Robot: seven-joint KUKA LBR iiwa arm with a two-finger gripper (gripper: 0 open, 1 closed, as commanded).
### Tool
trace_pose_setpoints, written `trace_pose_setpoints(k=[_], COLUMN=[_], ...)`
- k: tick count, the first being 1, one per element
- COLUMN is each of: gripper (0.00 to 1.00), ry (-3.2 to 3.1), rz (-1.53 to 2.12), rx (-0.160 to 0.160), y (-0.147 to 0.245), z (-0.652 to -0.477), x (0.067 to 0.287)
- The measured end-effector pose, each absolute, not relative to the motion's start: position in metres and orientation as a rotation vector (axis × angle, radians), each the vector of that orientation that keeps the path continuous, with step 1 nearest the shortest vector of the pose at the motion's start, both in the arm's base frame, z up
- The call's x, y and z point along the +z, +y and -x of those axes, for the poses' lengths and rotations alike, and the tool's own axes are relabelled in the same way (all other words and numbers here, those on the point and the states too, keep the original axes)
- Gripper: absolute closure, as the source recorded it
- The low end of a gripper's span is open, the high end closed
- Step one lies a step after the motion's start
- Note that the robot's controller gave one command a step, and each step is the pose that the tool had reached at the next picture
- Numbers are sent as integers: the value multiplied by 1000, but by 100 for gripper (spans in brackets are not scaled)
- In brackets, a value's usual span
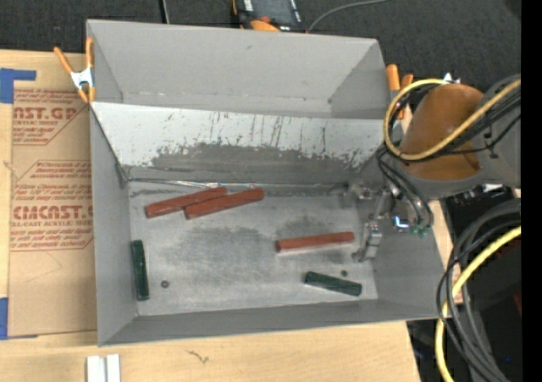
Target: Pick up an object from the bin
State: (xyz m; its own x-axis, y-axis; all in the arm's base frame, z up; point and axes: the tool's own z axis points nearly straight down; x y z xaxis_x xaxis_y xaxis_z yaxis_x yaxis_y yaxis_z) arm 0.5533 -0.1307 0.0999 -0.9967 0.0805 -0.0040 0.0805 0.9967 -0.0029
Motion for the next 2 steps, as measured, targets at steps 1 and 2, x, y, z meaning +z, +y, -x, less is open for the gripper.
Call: trace_pose_setpoints(k=[1, 2], gripper=[0, 0], ry=[3131, 3129], rz=[-279, -277], rx=[4, 2], y=[-83, -82], z=[-550, -550], x=[68, 68])
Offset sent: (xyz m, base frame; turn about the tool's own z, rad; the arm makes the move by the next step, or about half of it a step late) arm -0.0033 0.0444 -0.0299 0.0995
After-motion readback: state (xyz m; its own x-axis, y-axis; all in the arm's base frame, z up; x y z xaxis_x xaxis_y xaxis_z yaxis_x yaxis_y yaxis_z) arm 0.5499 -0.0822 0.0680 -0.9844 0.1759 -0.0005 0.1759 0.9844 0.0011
